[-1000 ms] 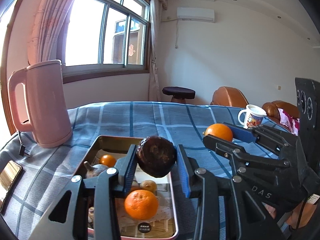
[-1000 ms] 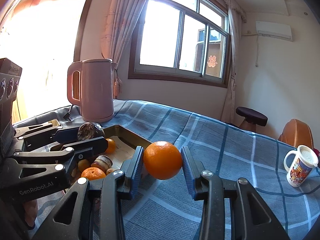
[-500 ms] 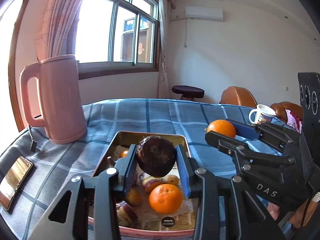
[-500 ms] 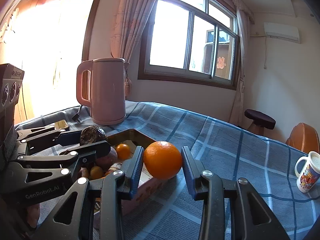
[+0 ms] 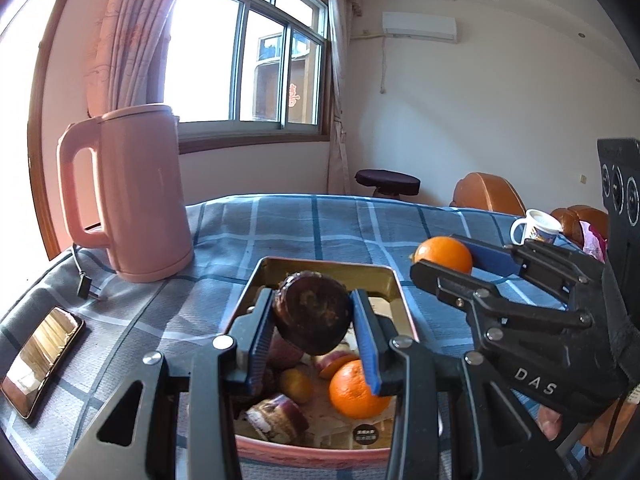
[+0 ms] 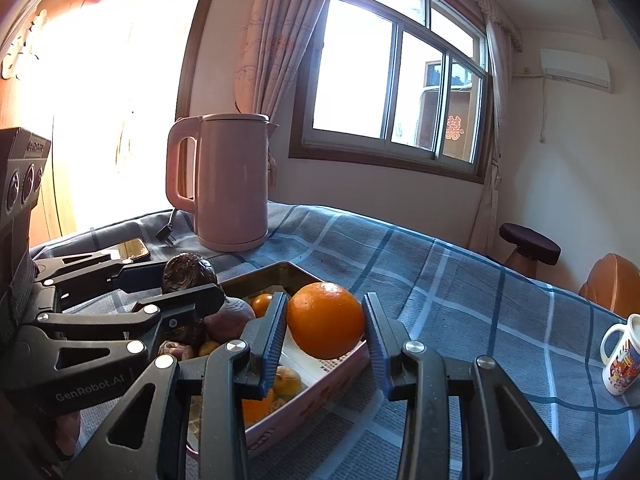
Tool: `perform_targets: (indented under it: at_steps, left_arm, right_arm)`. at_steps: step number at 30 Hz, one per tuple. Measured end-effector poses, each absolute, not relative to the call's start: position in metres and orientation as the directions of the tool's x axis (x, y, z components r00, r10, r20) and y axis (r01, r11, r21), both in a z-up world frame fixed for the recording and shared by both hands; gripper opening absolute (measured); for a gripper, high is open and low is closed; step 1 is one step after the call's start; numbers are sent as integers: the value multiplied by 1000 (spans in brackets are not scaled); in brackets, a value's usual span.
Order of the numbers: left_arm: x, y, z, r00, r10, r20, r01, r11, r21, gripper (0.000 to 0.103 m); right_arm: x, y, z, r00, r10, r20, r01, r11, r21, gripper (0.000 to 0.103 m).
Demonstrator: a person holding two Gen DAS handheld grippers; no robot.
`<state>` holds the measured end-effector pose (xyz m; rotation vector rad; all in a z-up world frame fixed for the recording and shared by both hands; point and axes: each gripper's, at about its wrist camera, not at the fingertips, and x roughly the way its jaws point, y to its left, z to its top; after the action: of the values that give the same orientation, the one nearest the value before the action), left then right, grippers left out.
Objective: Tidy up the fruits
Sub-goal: 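Open the right tool over the tin box while the left tool releases the dark fruit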
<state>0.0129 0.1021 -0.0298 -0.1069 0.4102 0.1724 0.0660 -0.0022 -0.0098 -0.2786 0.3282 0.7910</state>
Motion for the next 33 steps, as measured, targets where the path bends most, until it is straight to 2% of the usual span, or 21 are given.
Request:
perform_targets:
  at_steps: [23,33]
  left_arm:
    - [3,131,-40,882,175,-438,-237,967,-91,40]
    - [5,139,-44,870,164,-465,-239,965,-106,40]
  right_arm:
    - [59,35,-23,617,658,-431,-764,632,-130,40]
    - [70,46,-36,590,632,-503,-767,634,-103,40]
